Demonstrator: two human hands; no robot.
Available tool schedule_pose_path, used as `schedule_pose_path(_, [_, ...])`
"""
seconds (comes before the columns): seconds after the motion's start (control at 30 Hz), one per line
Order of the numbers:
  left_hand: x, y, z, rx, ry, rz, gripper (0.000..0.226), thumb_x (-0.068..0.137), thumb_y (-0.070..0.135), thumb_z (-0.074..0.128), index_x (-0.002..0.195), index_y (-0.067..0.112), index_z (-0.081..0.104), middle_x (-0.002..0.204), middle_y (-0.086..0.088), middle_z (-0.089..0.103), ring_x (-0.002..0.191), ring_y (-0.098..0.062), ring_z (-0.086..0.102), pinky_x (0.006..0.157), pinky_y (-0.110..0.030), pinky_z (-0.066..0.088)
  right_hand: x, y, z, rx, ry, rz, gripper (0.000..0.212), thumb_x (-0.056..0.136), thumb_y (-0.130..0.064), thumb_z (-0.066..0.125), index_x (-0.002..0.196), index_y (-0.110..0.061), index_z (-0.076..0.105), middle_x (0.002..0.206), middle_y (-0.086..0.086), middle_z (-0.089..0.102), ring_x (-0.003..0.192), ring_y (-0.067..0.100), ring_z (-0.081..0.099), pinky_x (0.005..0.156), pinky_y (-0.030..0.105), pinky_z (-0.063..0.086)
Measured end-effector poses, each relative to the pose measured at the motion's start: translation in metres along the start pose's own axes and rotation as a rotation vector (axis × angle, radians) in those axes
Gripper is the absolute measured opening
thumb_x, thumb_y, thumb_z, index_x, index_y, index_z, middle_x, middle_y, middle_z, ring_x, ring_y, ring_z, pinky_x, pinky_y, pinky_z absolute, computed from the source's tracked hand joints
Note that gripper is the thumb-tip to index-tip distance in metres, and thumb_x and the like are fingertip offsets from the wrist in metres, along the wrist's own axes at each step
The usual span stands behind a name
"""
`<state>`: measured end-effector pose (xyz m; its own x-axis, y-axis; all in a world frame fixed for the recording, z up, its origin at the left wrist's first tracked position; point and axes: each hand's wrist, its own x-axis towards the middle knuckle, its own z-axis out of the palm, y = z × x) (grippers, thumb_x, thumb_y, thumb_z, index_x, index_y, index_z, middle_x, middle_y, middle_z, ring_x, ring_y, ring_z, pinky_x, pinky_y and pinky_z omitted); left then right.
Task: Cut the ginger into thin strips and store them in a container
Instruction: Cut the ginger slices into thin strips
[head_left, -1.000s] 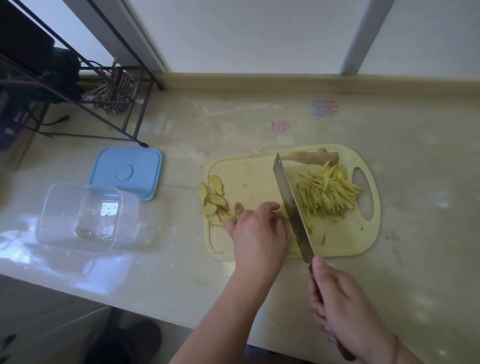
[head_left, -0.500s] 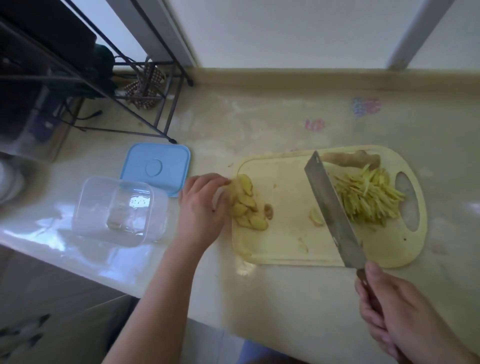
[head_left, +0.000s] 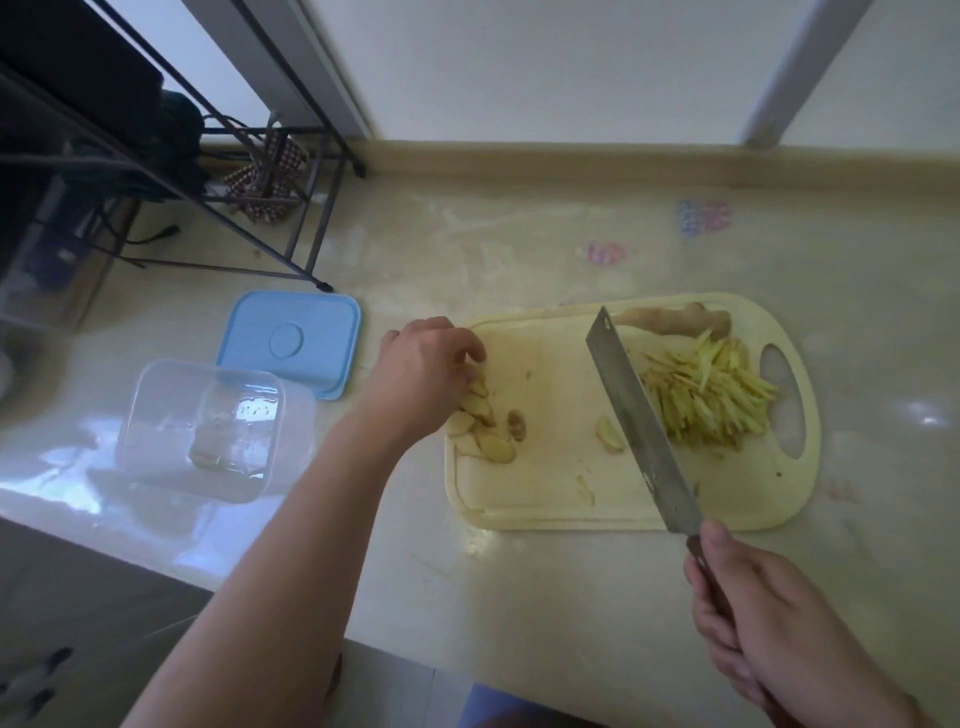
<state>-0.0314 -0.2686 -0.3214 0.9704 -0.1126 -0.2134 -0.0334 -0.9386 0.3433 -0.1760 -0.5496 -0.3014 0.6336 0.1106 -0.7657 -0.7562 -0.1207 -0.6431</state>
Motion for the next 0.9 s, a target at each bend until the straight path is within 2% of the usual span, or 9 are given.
schedule_pose_path(0.1, [-0.007,0.021,-0.001,-0.314,0.077,-0.223,0.005,0.092,0.019,0.071,0.09,0.022,0.073,0.077,0.012,0.06,0.072,-0.005,0.056,0.064,-0.02,0.043,-0.001,0.002,0.0,0.019,-0.011,0.007,0.103,0.031,-0.105,0.06,0.07,-0.011,0.047,0.052,0.006,0.034,0.035,0.014,0.026,0.039,0.016,0.024])
schedule_pose_path(0.17, [-0.017,0.045,0.009,-0.6,0.2,-0.375,0.006,0.089,0.02,0.073,0.085,0.025,0.073,0.073,0.011,0.064,0.065,-0.003,0.056,0.062,-0.022,0.046,-0.002,0.002,0.0,0.025,-0.024,0.009,0.094,0.032,-0.105,0.059,0.065,-0.017,0.048,0.053,0.006,0.033,0.037,0.014,0.025,0.039,0.016,0.023])
schedule_pose_path(0.23, [-0.029,0.067,0.028,-0.666,0.288,-0.416,0.009,0.088,0.02,0.072,0.083,0.027,0.071,0.072,0.012,0.067,0.067,-0.003,0.06,0.069,-0.027,0.05,-0.003,0.001,0.0,0.026,-0.034,0.005,0.086,0.033,-0.105,0.058,0.059,-0.024,0.05,0.054,0.005,0.033,0.039,0.014,0.024,0.04,0.017,0.021])
schedule_pose_path(0.3, [-0.042,0.083,0.052,-0.472,0.302,-0.338,0.006,0.089,0.023,0.069,0.087,0.029,0.071,0.073,0.012,0.068,0.077,-0.011,0.063,0.081,-0.033,0.046,-0.004,0.0,-0.001,0.017,-0.033,0.003,0.085,0.034,-0.106,0.057,0.059,-0.025,0.05,0.054,0.005,0.033,0.041,0.015,0.023,0.04,0.017,0.021])
schedule_pose_path(0.4, [-0.055,0.091,0.078,-0.136,0.338,-0.226,0.014,0.083,0.025,0.063,0.093,0.025,0.073,0.068,0.009,0.069,0.078,-0.023,0.063,0.079,-0.035,0.029,-0.006,-0.002,-0.002,0.002,-0.034,0.004,0.083,0.041,-0.105,0.055,0.061,-0.025,0.049,0.055,0.004,0.032,0.042,0.015,0.024,0.042,0.019,0.021])
schedule_pose_path(0.53, [-0.061,0.089,0.083,-0.158,0.396,-0.136,0.016,0.081,0.022,0.064,0.094,0.021,0.074,0.072,0.009,0.07,0.077,-0.024,0.064,0.076,-0.036,0.04,-0.007,0.003,-0.005,0.001,-0.055,0.017,0.066,0.076,-0.079,0.045,0.073,-0.013,0.045,0.055,0.005,0.032,0.045,0.016,0.025,0.047,0.024,0.022])
schedule_pose_path(0.6, [-0.064,0.09,0.086,-0.197,0.403,0.036,0.012,0.085,0.021,0.065,0.091,0.017,0.075,0.083,0.006,0.072,0.082,-0.024,0.063,0.074,-0.039,0.047,-0.008,0.005,-0.006,0.015,-0.056,0.027,0.062,0.077,-0.072,0.044,0.075,-0.01,0.044,0.054,0.005,0.033,0.044,0.015,0.025,0.046,0.022,0.022])
schedule_pose_path(0.7, [-0.066,0.09,0.096,-0.111,0.41,0.249,0.009,0.087,0.02,0.069,0.091,0.015,0.076,0.097,0.001,0.071,0.087,-0.028,0.062,0.072,-0.043,0.048,-0.01,0.006,-0.004,0.026,-0.054,0.037,0.062,0.076,-0.071,0.044,0.075,-0.009,0.044,0.054,0.006,0.033,0.042,0.014,0.024,0.044,0.021,0.021])
schedule_pose_path(0.9, [-0.05,0.062,0.095,-0.043,0.359,0.349,0.021,0.087,0.026,0.072,0.105,0.017,0.074,0.111,0.002,0.069,0.098,-0.027,0.062,0.081,-0.042,0.041,-0.01,0.01,-0.008,0.04,-0.057,0.048,0.061,0.077,-0.071,0.044,0.073,-0.01,0.043,0.056,0.007,0.031,0.043,0.014,0.022,0.045,0.021,0.018])
